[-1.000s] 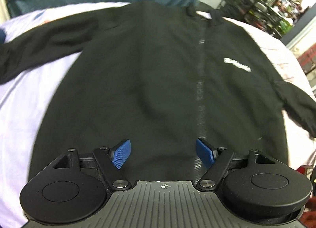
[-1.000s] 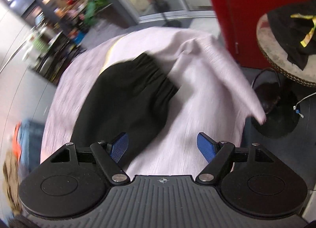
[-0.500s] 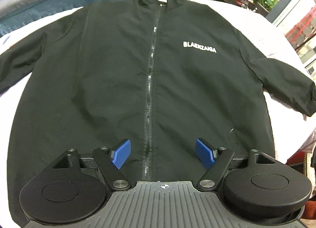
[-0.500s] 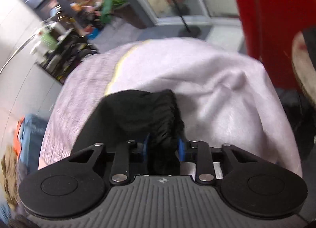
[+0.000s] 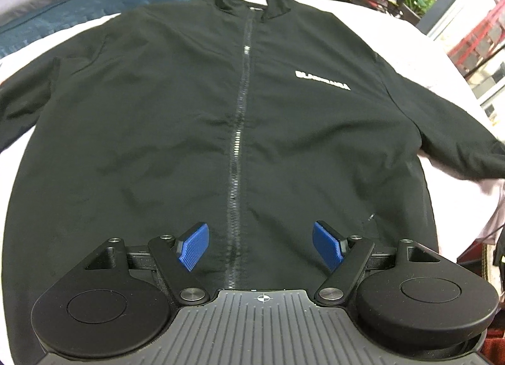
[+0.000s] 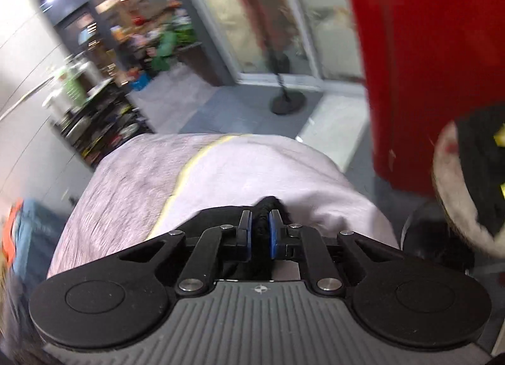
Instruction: Fold large clothes
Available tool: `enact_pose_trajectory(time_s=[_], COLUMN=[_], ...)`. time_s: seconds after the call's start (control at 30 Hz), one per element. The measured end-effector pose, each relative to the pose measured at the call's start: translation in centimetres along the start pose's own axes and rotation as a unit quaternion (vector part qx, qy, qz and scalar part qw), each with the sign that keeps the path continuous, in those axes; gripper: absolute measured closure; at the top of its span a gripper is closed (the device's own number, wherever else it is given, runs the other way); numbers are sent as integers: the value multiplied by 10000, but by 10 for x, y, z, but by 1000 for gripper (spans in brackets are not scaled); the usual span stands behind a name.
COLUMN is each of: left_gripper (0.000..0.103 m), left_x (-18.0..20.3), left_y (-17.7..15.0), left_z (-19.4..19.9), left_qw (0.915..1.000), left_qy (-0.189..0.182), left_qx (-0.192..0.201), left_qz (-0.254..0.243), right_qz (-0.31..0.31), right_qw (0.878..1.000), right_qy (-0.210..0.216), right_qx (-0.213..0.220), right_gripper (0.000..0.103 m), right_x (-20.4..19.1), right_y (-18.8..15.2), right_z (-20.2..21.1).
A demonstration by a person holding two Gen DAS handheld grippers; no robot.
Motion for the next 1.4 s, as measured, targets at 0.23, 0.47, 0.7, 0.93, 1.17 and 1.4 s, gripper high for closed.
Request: enact_pose_trajectory(time_s=[0.23,0.47,0.7,0.93,1.17,1.4], left_gripper=[0,0,0,0,0,0], left_x=[-39,-56,-62,-89,-127,-155], left_y=[-7,-10,-11,-21,-39,-55], left_z=[6,6,10,20,31,41], left_qw=[9982,9975,9976,9953,9901,9844], left_qy=[65,23,-149,-91,92,240], left_qx=[77,110,203,288,335,331], left_qz=[596,698,649,920,1359,1714], right_qz=[419,1415,2148,2835,3111,3845], right_qw=[9991,9849,9453,8871,8488,8319], right_qy=[53,998,2383,3448,3857,3572], right_qx=[25,-55,-588,-1177,-1844,-1802], right_gripper=[90,91,91,91,91,90], right_x=[-44,-156,-310,-449,-532,-569], right_y=[1,-14,-85,-186,-271,-341], right_z=[7,31,54,88,107,98])
Point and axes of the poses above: each gripper's, at about its wrist camera, not at the fingertips, and z roughly against the way its jaws point, x to its right, y to its top, the point moved 10 cm from there along -z, roughly the way its jaws point, and after that the axes turned 6 degrees about z, right-handed, at the moved point
